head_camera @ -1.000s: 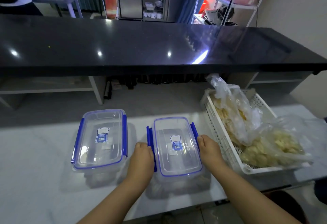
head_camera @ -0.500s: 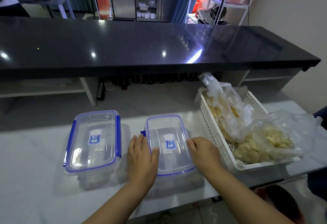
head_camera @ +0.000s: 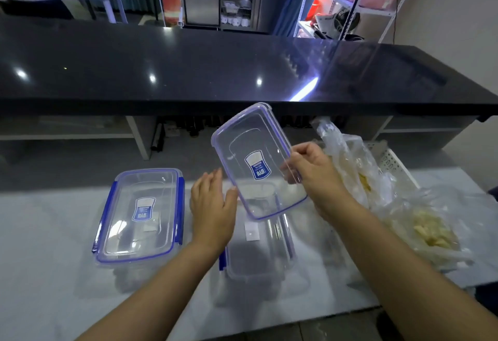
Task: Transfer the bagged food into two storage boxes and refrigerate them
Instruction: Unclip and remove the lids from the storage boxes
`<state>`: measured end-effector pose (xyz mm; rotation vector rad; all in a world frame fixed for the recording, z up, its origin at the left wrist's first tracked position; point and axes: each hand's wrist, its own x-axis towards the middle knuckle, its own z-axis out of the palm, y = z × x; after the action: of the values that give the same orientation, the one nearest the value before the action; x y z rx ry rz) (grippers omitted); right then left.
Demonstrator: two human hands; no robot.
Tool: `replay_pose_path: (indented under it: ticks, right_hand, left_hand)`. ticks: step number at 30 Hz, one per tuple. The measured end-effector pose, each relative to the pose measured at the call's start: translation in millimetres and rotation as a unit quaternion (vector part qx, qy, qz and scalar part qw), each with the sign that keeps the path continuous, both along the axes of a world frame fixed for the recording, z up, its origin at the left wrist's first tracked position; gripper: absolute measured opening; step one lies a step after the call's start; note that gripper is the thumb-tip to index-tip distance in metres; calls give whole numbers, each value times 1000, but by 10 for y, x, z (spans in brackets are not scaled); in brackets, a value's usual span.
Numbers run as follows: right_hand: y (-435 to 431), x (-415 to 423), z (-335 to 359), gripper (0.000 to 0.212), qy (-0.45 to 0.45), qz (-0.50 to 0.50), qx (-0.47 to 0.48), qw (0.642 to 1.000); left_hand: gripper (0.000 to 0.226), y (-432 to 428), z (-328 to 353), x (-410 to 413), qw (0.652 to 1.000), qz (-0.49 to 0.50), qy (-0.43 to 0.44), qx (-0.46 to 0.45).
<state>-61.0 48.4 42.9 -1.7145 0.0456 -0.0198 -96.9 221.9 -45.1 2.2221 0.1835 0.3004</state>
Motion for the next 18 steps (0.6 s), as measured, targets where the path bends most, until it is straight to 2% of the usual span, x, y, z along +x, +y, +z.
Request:
replay_pose_path:
  ticks: [2, 4, 6, 9, 14, 18]
  right_hand:
    - [-2, 116, 76, 18, -44, 43, -51, 997]
    - [-16, 219, 65, 18, -80, 77, -158, 981]
    - [-18, 302, -12, 17, -102, 95, -256, 957]
    - [24, 430, -203, 18, -138, 115, -338, 924]
    - [130, 658, -620, 9, -163, 183, -418, 875]
    - [240, 822, -842, 3, -122, 203, -417, 877]
  left_hand:
    - [63, 64, -95, 85, 995, -24, 61, 77]
    - [70, 90, -200, 80, 987, -56, 111, 102]
    - [69, 86, -270, 12, 987, -65, 131, 70]
    - [67, 78, -310, -66, 989, -49, 138, 35]
    - [66, 79, -325, -96, 989, -38, 133, 58]
    - [68, 82, -291, -106, 990, -30, 118, 69]
